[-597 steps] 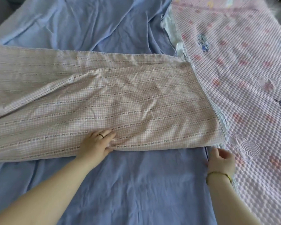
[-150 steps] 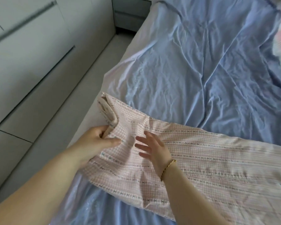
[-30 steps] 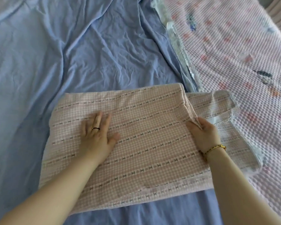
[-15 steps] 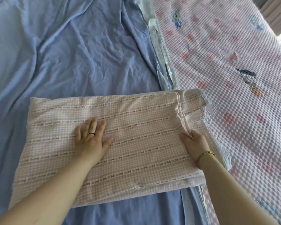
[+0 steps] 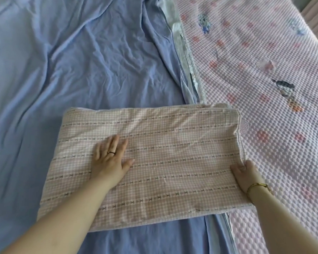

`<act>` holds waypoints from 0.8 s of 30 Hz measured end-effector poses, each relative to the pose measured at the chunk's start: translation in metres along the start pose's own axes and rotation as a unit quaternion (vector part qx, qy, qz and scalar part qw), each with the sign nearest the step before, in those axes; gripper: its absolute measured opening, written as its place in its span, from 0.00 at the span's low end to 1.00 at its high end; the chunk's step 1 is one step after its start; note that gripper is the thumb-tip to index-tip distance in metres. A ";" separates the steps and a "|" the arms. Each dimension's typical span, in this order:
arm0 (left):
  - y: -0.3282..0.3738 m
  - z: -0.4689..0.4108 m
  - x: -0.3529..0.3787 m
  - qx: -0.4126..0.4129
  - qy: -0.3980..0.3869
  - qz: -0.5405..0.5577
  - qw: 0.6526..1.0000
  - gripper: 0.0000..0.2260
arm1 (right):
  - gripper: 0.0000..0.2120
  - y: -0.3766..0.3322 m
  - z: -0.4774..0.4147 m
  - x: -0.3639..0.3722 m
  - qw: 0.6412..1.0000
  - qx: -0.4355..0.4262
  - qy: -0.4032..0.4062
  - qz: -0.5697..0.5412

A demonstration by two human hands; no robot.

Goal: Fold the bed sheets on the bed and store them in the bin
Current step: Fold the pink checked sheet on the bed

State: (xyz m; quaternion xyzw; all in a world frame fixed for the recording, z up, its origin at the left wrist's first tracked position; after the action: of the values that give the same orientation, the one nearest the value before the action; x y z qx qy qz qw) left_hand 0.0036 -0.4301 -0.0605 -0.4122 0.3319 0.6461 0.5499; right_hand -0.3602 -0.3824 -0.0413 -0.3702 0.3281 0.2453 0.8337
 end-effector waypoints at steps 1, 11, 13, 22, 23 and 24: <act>-0.001 0.000 0.001 0.003 0.000 -0.002 1.000 0.29 | 0.11 0.001 0.000 0.000 1.000 -0.001 0.011 0.009; -0.045 0.004 -0.024 -0.089 0.114 0.140 0.980 0.34 | 0.24 0.005 -0.002 0.001 0.999 0.018 0.021 -0.018; -0.063 0.001 -0.028 -0.148 0.113 0.161 0.969 0.38 | 0.24 0.005 -0.003 0.001 0.999 0.018 0.011 -0.028; -0.072 -0.006 -0.024 -0.166 0.072 0.151 0.972 0.37 | 0.23 0.001 -0.001 -0.004 0.994 0.004 0.069 0.089; -0.071 -0.004 -0.028 -0.151 0.078 0.165 0.971 0.36 | 0.21 0.001 0.000 -0.004 0.992 -0.006 0.082 0.092; -0.066 0.001 -0.029 -0.115 0.085 0.180 0.973 0.36 | 0.20 0.001 0.000 -0.003 0.992 -0.012 0.088 0.087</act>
State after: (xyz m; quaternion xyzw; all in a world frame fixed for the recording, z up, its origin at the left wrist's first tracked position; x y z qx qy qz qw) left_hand 0.0703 -0.4299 -0.0325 -0.4596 0.3696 0.7307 0.3438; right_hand -0.3625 -0.3823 -0.0396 -0.3707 0.4277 0.2871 0.7728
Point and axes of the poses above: each hand's wrist, its own z-axis away from the middle knuckle, its own x-axis out of the palm, y = z × x, the point moved 7 cm from there along -z, towards the middle knuckle, and after that the axes turned 12 degrees about -x, right-handed, at the moved point
